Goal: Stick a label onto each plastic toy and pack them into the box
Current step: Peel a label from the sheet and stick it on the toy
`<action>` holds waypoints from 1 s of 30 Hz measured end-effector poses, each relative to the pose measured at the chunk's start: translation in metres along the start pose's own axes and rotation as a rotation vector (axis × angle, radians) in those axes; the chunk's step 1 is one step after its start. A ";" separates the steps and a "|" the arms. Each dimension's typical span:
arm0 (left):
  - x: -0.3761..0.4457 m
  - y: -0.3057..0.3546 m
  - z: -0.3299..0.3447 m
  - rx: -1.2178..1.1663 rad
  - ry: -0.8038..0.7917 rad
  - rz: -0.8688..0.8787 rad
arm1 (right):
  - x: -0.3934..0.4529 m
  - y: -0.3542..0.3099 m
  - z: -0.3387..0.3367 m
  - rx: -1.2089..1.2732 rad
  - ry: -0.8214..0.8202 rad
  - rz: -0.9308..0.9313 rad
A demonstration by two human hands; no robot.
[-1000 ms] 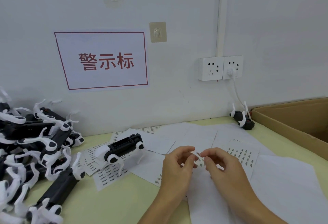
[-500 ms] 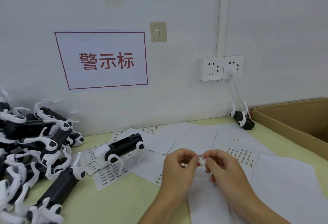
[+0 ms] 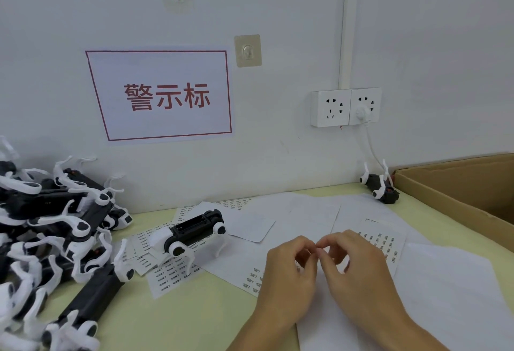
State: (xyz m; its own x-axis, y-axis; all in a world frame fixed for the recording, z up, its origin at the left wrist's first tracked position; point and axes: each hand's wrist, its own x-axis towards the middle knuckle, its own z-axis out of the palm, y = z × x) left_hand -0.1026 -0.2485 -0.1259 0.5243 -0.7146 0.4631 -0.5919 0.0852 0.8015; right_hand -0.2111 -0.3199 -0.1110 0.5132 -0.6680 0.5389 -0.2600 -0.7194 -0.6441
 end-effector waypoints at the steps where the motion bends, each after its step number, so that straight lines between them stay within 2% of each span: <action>1: 0.000 0.000 0.000 0.013 -0.008 0.017 | 0.000 0.001 0.000 -0.025 -0.005 -0.007; 7: 0.001 -0.001 0.000 0.029 0.009 0.023 | 0.001 0.002 -0.002 -0.131 -0.037 -0.045; 13: 0.001 0.000 0.000 0.027 0.006 -0.004 | -0.001 0.003 -0.003 -0.113 -0.117 -0.018; 24: 0.001 0.003 0.000 -0.003 0.014 -0.079 | -0.001 -0.001 -0.007 -0.260 -0.121 -0.043; 26: 0.002 0.005 -0.002 -0.040 0.049 -0.128 | 0.000 -0.001 -0.004 -0.132 -0.089 0.031; 28: 0.003 0.006 -0.005 -0.089 0.083 -0.182 | 0.003 -0.001 -0.003 0.155 -0.052 0.159; 30: 0.003 0.009 -0.007 -0.122 0.094 -0.212 | 0.007 -0.003 -0.004 0.427 -0.089 0.278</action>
State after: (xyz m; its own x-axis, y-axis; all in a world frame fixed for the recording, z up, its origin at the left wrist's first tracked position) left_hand -0.1017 -0.2446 -0.1148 0.6866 -0.6584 0.3084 -0.3874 0.0277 0.9215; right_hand -0.2102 -0.3227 -0.1028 0.5447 -0.7906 0.2798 -0.0486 -0.3628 -0.9306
